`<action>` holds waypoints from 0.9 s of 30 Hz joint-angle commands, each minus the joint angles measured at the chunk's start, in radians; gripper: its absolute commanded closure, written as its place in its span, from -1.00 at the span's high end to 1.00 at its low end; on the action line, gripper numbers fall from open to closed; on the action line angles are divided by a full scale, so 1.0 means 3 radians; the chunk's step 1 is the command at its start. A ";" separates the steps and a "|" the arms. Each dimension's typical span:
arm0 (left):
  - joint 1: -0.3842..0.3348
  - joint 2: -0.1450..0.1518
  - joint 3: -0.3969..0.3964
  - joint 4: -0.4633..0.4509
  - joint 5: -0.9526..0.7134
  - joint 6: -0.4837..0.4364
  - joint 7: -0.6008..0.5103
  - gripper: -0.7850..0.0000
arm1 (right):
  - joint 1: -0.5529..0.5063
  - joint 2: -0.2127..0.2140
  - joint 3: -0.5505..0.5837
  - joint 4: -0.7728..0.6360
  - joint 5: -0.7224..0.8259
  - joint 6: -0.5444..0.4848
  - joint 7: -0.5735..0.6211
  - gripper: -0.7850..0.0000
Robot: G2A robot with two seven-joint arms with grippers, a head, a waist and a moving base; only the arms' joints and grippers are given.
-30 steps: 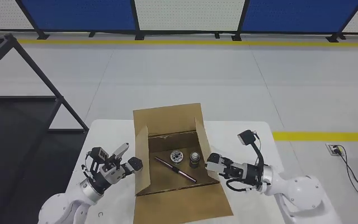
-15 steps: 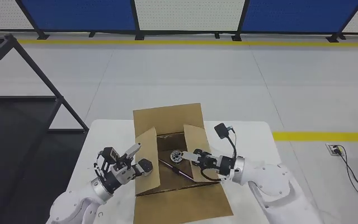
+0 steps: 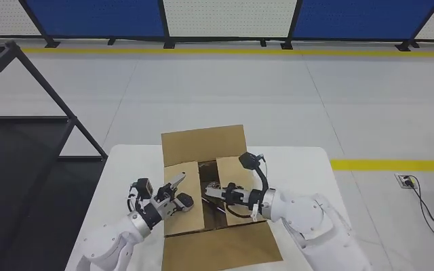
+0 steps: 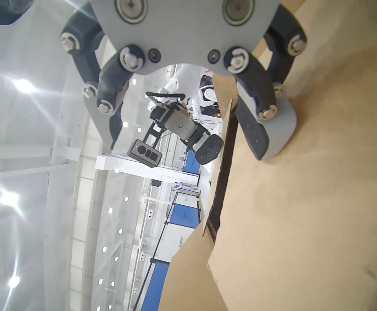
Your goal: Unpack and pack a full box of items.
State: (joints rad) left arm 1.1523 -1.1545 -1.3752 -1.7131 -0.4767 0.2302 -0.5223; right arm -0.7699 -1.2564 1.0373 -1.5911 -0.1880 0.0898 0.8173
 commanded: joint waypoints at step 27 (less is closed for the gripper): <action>0.0021 -0.0014 0.0064 0.0018 -0.0007 -0.0006 0.0055 1.00 | 0.0125 -0.0030 -0.0240 0.0084 -0.0462 0.0504 0.0166 1.00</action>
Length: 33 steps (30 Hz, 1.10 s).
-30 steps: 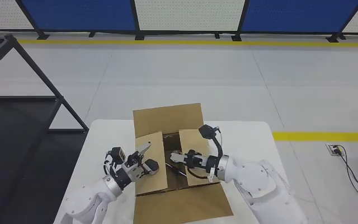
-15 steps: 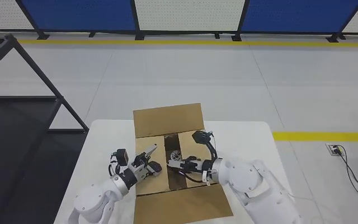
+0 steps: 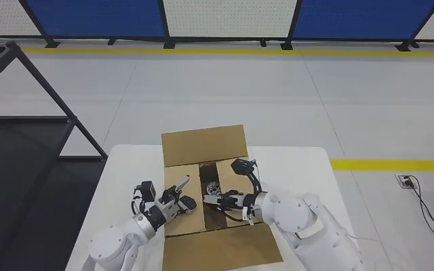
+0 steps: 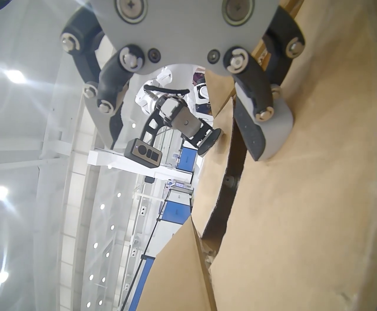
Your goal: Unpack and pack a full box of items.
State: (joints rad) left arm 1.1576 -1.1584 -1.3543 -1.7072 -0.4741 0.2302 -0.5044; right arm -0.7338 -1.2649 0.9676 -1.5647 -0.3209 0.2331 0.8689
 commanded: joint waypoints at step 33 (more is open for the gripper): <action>0.0305 0.0046 -0.0662 -0.0201 -0.1081 -0.0392 -0.0740 1.00 | -0.0832 0.0267 0.1315 -0.0828 0.1062 -0.1406 0.0969 1.00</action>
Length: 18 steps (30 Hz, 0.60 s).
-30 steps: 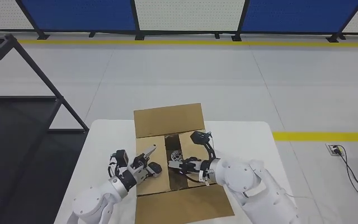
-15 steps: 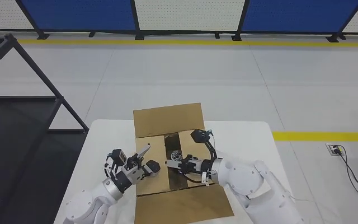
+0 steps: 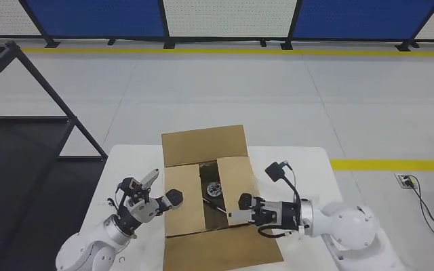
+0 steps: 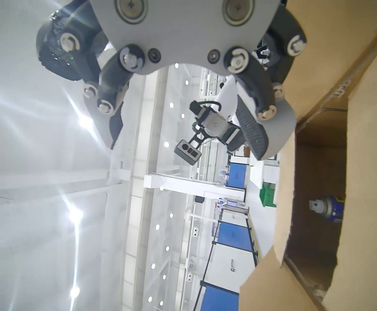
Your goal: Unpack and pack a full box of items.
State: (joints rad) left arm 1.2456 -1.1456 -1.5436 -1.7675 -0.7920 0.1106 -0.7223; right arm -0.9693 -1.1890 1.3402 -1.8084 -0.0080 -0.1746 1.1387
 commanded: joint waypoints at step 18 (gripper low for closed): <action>0.0086 0.0036 -0.0239 -0.0070 0.0036 0.0031 -0.0035 1.00 | -0.0362 0.0118 0.0498 -0.0035 0.0091 -0.0422 0.0484 1.00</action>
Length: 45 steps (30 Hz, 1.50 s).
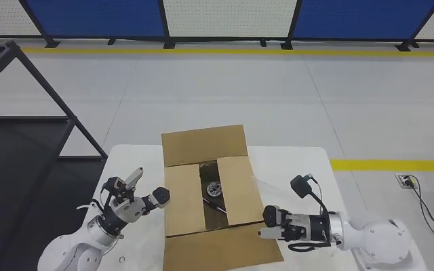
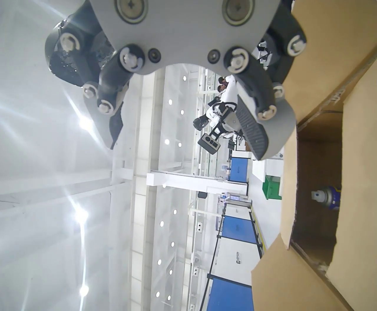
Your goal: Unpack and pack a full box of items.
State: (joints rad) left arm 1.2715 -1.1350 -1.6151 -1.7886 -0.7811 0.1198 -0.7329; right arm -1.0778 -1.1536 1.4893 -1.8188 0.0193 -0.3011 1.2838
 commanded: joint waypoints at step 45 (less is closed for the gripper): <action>-0.0267 -0.0012 -0.0417 0.0592 -0.0818 0.0072 0.0813 1.00 | -0.0048 0.0667 -0.0683 -0.0254 0.0439 -0.0333 -0.0429 1.00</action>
State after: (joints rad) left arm 1.1913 -1.1387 -1.7404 -1.6111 -1.0266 0.1415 -0.4889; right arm -1.1005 -0.9508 1.2954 -1.8941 0.1675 -0.4098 1.1968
